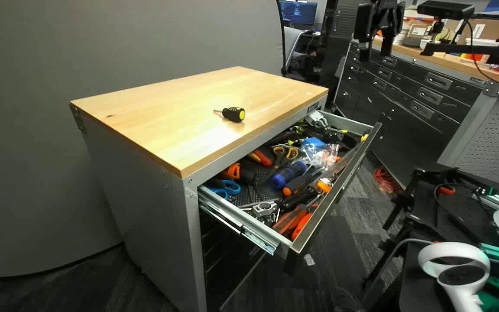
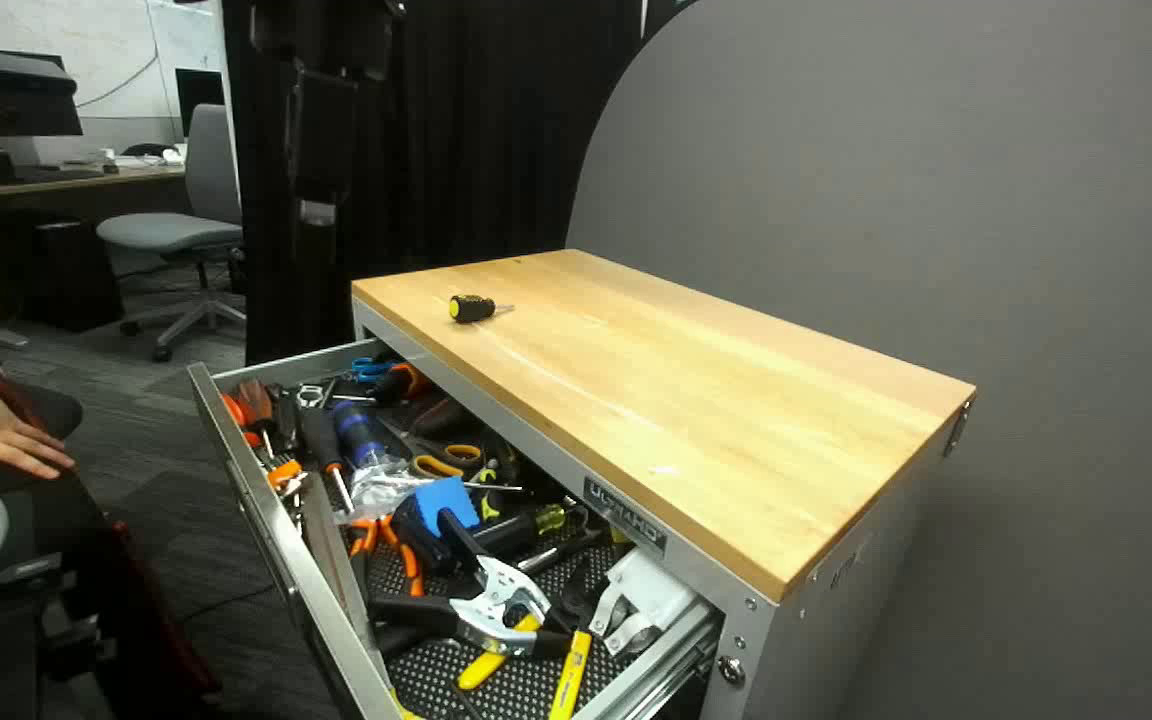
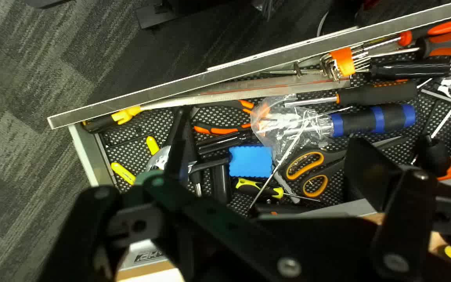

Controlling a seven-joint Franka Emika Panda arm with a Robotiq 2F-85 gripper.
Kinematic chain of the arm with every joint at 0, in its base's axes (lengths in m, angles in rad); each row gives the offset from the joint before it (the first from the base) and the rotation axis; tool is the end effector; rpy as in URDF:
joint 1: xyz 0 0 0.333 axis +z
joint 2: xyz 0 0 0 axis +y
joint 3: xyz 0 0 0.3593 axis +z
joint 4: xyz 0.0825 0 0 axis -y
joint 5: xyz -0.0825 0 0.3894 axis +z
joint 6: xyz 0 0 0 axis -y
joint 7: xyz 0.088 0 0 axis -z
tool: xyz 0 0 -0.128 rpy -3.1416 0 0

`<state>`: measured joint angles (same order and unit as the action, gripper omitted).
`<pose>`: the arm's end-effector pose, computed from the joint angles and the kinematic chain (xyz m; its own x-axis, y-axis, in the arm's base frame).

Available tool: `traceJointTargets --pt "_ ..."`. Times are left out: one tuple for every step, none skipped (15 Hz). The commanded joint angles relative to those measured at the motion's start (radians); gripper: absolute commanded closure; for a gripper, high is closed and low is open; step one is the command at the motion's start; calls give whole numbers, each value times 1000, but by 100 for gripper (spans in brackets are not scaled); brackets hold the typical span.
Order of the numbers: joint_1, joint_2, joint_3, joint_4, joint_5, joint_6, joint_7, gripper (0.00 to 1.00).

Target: Put the screw driver inside the drawer and close it

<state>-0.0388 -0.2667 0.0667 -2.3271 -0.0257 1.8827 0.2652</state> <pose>0.4313 0.0106 0.4493 0.9591 -0.2328 -0.1608 -0.2215 -0.9714 0.0854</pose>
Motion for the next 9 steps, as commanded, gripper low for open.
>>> traceJointTargets --pt "9 1 -9 4 -2 0 2 0" --pt "9 1 -9 9 -2 0 2 0" --pt "9 0 -9 11 -2 0 2 0" --pt "9 0 -9 13 -2 0 2 0" --pt "9 0 -9 14 -2 0 2 0" --pt "9 0 -9 14 -2 0 2 0" --pt "9 0 -9 14 -2 0 2 0" --pt "14 36 -6 28 12 33 6 0" --pt "22 63 2 40 18 57 11 0"
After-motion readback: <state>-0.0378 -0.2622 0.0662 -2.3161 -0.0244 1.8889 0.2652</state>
